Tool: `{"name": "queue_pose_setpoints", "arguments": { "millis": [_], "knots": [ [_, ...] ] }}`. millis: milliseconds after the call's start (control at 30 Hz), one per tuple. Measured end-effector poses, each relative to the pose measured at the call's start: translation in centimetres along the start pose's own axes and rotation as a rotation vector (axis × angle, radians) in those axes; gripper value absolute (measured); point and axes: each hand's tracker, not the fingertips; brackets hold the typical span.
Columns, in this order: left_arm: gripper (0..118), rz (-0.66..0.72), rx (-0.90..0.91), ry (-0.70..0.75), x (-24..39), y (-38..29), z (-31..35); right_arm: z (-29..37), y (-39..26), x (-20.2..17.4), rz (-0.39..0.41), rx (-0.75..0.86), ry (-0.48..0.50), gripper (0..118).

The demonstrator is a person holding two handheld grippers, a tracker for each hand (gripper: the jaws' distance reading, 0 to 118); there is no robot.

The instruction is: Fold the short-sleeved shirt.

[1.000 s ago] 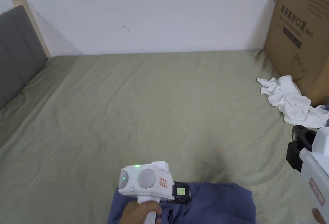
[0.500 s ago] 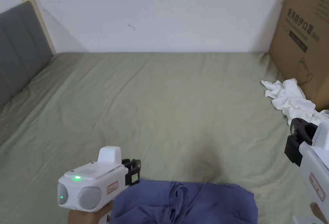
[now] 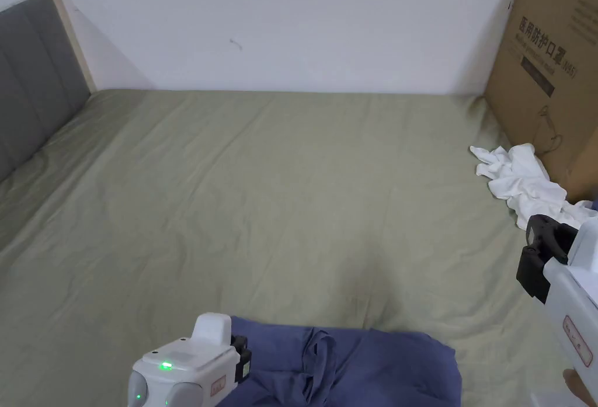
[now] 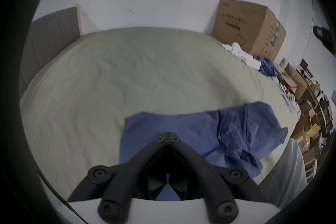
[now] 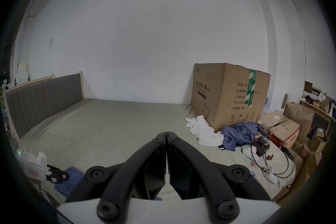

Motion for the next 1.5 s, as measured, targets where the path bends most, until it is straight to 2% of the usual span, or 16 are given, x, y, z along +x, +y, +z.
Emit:
{"name": "queue_pose_setpoints", "arguments": {
  "millis": [67,200,300,400,633,733,867,1133,1167,1233,1267,1300,1400,1433,1467,1500],
  "knots": [
    [0,0.002,-0.037,-0.050,0.8,-0.7,-0.7,0.1,-0.1,0.2,0.004,-0.001,-0.006,0],
    [0,-0.088,-0.123,-0.080,4.3,-1.9,-2.5,0.0,-0.5,0.7,-0.009,-0.012,-0.018,0],
    [0,-0.116,-0.117,-0.087,6.8,-2.6,-3.1,0.1,-0.6,0.9,-0.009,-0.017,-0.023,0],
    [0,-0.104,-0.108,-0.134,8.6,-2.1,-2.9,0.1,-0.8,1.3,-0.003,-0.021,-0.027,0],
    [0,-0.094,-0.104,-0.139,10.7,-1.5,-3.7,0.1,-0.9,1.6,-0.010,-0.025,-0.035,0],
    [0,-0.068,-0.117,-0.150,9.9,-0.8,-3.4,0.1,-1.0,1.8,-0.012,-0.029,-0.037,0],
    [0,0.057,-0.049,-0.225,6.8,1.3,-0.7,0.1,-1.0,1.9,-0.014,-0.032,-0.040,0],
    [1,0.290,-0.099,-0.400,-4.3,5.8,3.0,-0.3,-0.4,0.9,-0.008,-0.024,-0.020,0],
    [5,0.316,-0.123,-0.407,-5.5,5.9,2.9,-0.4,-0.3,0.8,-0.006,-0.024,-0.017,0],
    [25,0.365,-0.154,-0.398,-7.6,5.9,2.5,-0.6,-0.3,0.5,-0.003,-0.025,-0.014,0],
    [40,0.373,-0.166,-0.391,-8.7,5.7,2.3,-0.7,-0.2,0.3,-0.001,-0.027,-0.012,0],
    [64,0.388,-0.177,-0.383,-9.7,5.5,1.9,-0.7,-0.2,0.0,-0.001,-0.029,-0.010,0],
    [78,0.412,-0.216,-0.364,-11.5,4.5,0.6,-0.8,-0.2,-0.4,0.006,-0.036,-0.006,0],
    [88,0.419,-0.235,-0.360,-12.1,4.3,0.1,-0.8,-0.2,-0.5,0.009,-0.039,-0.005,0],
    [93,0.424,-0.240,-0.359,-12.6,3.9,-0.6,-0.9,-0.3,-0.5,0.012,-0.042,-0.004,0],
    [93,0.429,-0.246,-0.360,-13.0,3.6,-1.2,-0.9,-0.3,-0.6,0.016,-0.045,-0.007,0]
  ]
}}
